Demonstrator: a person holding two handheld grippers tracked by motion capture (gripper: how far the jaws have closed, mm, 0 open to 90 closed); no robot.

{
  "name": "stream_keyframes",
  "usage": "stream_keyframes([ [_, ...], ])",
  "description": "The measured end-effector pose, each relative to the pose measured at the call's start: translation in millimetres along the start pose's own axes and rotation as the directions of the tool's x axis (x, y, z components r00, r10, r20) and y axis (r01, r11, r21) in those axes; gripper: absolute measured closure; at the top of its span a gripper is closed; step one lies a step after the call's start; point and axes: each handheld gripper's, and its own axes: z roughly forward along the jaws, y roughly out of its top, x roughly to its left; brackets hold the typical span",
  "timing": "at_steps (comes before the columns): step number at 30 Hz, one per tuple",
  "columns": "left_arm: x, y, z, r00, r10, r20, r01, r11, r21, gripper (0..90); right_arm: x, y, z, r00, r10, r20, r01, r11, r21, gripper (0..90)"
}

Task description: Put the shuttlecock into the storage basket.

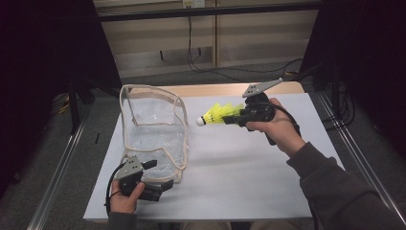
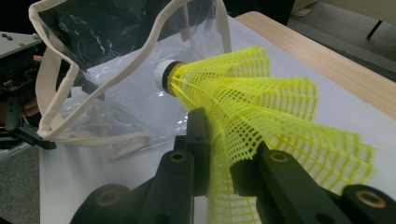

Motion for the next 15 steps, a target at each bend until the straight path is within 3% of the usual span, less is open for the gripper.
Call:
stream_keyframes([
  [15, -0.2, -0.1, 0.2, 1.0000, -0.003, -0.001, 0.003, 1.0000, -0.003, 2.0, 4.6, 30.7, -1.3, 0.9998, -0.015, -0.011, 0.015, 1.000, -0.013, 80.1],
])
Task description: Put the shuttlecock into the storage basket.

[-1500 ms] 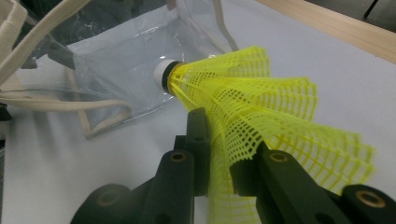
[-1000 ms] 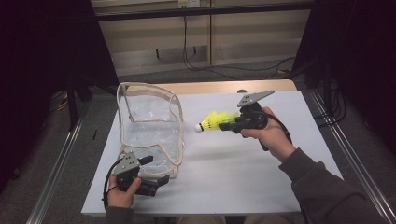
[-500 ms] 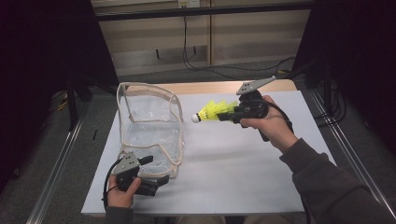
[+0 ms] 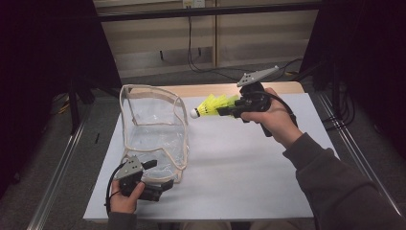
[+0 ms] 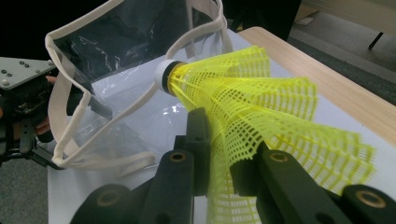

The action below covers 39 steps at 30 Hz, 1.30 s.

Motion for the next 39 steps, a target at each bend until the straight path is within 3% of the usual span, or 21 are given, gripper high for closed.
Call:
stream_keyframes([
  [12, 0.4, 0.1, -0.5, 1.0000, -0.001, 0.008, 0.001, 1.0000, 0.003, 2.0, 13.9, 27.2, 5.3, 0.9992, -0.039, -0.004, 0.039, 0.999, 0.004, 80.1],
  [24, 0.2, 0.0, -0.6, 1.0000, 0.003, 0.004, -0.003, 1.0000, -0.002, 2.0, 37.7, 46.9, 32.1, 0.9961, -0.082, -0.032, 0.083, 0.996, 0.024, 80.1],
  [39, -0.6, -0.5, -0.7, 1.0000, -0.001, 0.003, 0.002, 1.0000, -0.006, 2.0, 50.4, 62.4, 52.4, 0.9947, -0.100, -0.023, 0.101, 0.994, 0.043, 80.0],
])
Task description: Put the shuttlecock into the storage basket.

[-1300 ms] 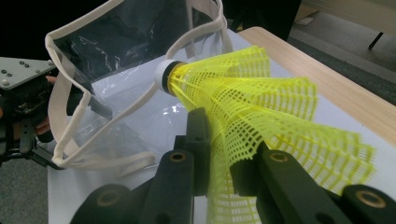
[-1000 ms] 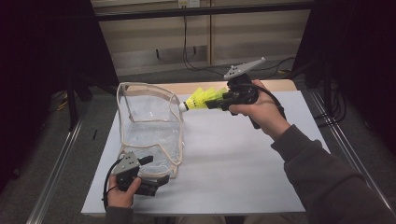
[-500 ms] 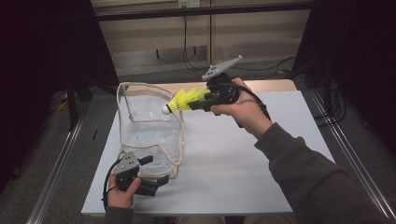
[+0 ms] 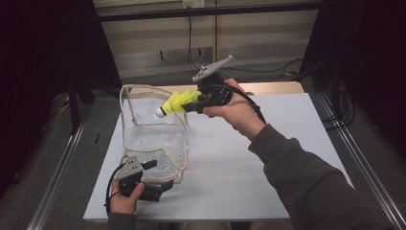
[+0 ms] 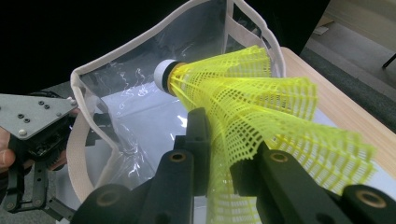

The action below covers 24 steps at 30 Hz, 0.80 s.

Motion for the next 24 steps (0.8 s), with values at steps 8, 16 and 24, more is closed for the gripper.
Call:
stream_keyframes([
  [8, -0.9, -0.2, -0.2, 1.0000, -0.001, -0.008, 0.001, 1.0000, 0.000, 2.0, 2.7, 6.2, 8.5, 0.9998, -0.015, 0.014, 0.015, 1.000, 0.006, 80.0],
  [16, -1.2, -0.3, -0.6, 1.0000, -0.003, -0.006, 0.003, 1.0000, 0.000, 2.0, 7.5, 14.2, 18.9, 0.9998, -0.015, 0.011, 0.015, 1.000, 0.002, 80.0],
  [24, -1.9, -0.6, -1.0, 1.0000, -0.007, -0.002, 0.007, 0.9999, -0.007, 2.0, 13.9, 20.8, 35.6, 0.9991, -0.039, 0.018, 0.038, 0.999, 0.024, 80.0],
])
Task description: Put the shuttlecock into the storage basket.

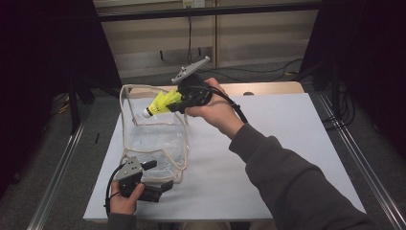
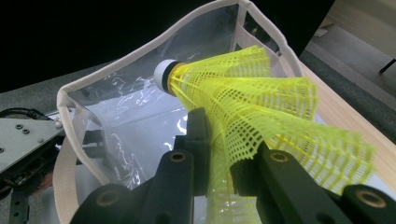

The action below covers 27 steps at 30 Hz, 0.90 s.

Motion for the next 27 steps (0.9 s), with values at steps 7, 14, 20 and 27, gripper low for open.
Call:
stream_keyframes([
  [7, -0.3, 0.0, 0.1, 1.0000, -0.002, 0.001, 0.002, 1.0000, -0.004, 2.0, 4.3, 2.5, 15.5, 0.9999, -0.013, -0.002, 0.013, 1.000, 0.023, 80.0],
  [14, 0.4, 0.0, -0.4, 1.0000, 0.000, 0.006, 0.000, 1.0000, -0.001, 2.0, 9.8, 3.2, 30.0, 0.9994, -0.035, -0.007, 0.035, 0.998, 0.047, 80.0],
  [20, 0.3, -0.1, -0.5, 1.0000, -0.001, 0.005, 0.001, 1.0000, -0.005, 2.0, 15.2, 5.3, 39.8, 0.9992, -0.040, -0.009, 0.041, 0.998, 0.053, 80.0],
  [27, 0.4, -0.1, -0.4, 1.0000, 0.000, 0.006, 0.000, 1.0000, -0.005, 2.0, 19.9, 6.6, 52.5, 0.9994, -0.034, 0.003, 0.034, 0.997, 0.067, 79.9],
])
